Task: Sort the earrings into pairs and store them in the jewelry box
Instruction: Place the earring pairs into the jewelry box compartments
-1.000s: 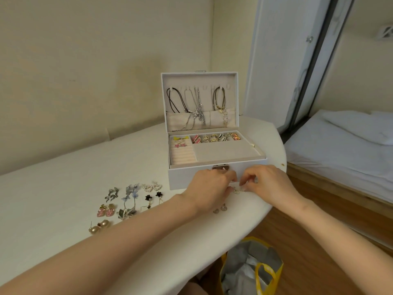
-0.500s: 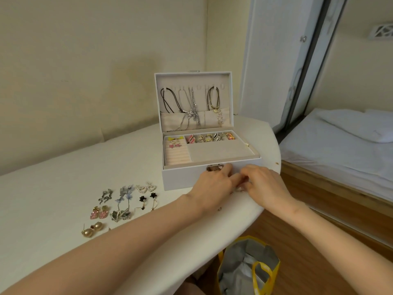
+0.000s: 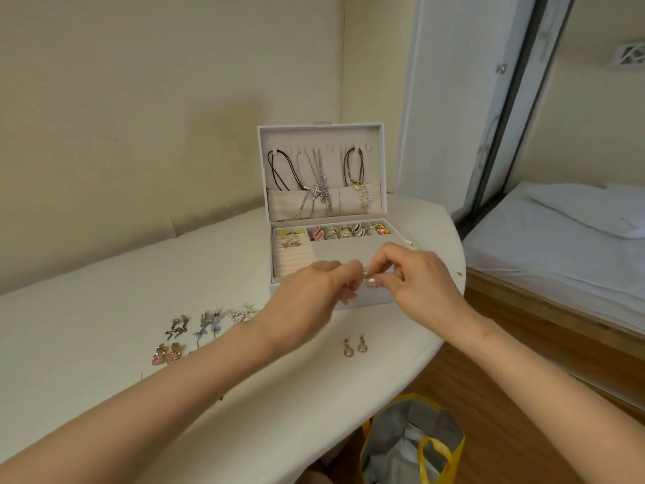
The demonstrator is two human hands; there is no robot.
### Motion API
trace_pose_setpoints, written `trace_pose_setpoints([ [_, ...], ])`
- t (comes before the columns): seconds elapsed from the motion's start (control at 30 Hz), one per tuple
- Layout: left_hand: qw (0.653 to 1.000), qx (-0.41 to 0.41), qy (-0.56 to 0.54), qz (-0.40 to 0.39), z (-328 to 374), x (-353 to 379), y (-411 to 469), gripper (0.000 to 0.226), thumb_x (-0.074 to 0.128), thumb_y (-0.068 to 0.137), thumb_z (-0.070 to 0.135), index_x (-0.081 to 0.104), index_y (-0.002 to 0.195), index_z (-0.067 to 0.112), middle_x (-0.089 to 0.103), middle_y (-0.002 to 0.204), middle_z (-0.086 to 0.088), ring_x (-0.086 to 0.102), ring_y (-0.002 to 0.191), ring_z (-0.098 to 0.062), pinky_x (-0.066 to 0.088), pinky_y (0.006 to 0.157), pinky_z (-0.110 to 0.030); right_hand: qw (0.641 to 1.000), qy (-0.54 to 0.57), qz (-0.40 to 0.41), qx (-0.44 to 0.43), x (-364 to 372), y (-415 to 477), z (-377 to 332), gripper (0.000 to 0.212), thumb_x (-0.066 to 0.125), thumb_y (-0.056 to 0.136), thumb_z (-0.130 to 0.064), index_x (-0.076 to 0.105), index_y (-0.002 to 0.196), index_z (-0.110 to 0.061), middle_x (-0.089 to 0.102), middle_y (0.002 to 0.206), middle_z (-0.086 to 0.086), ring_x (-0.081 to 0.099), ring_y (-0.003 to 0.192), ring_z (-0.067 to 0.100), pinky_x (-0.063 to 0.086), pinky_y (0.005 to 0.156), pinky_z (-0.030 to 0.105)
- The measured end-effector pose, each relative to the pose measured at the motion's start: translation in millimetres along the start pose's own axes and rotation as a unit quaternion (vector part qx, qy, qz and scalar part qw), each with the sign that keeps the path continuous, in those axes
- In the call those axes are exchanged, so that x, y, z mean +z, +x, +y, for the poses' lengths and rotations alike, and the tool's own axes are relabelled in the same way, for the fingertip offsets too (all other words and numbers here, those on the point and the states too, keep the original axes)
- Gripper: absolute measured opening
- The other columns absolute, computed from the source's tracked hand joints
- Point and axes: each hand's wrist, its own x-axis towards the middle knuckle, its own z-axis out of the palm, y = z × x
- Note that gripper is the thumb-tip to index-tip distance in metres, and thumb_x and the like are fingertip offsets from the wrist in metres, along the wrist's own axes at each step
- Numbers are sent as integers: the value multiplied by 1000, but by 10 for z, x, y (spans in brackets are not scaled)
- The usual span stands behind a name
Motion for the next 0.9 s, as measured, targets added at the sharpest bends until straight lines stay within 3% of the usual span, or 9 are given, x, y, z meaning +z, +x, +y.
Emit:
trace_pose_setpoints([
  [0.2, 998, -35, 36, 46, -256, -255, 26, 10, 54, 88, 10, 51, 89, 20, 47, 81, 13, 44, 79, -14, 47, 68, -37, 1000, 11, 7, -19, 184, 415, -214, 8, 65, 82, -12, 65, 80, -19, 49, 55, -41, 49, 57, -11, 29, 57, 17],
  [0.27, 996, -61, 52, 38, -350, -315, 68, 7, 55, 88, 13, 52, 90, 19, 46, 76, 14, 41, 80, -13, 44, 69, -33, 1000, 7, -7, -14, 282, 564, -238, 8, 65, 81, -14, 66, 81, -22, 55, 54, -27, 47, 54, -5, 30, 60, 24],
  [0.43, 992, -95, 80, -6, -605, -400, 138, 7, 56, 88, 15, 54, 89, 21, 54, 77, 13, 46, 85, -14, 35, 66, -29, 999, -6, -50, 5, 431, 843, -299, 7, 69, 79, -20, 67, 83, -24, 67, 89, -8, 53, 81, 10, 35, 69, 27],
  [0.63, 984, -149, 93, -5, -782, -367, 198, 10, 61, 86, 18, 61, 95, 22, 48, 81, 10, 46, 82, -14, 37, 70, -27, 995, -33, -88, 18, 553, 1031, -263, 5, 69, 81, -19, 70, 86, -21, 67, 92, -6, 53, 84, 10, 35, 71, 24],
  [0.9, 982, -157, 98, -20, -906, -374, 287, 15, 65, 82, 16, 63, 96, 23, 55, 80, 11, 51, 88, -15, 42, 73, -30, 993, -12, -104, 62, 687, 1200, -184, 7, 72, 79, -17, 73, 87, -17, 70, 94, 1, 62, 95, 18, 47, 84, 32],
])
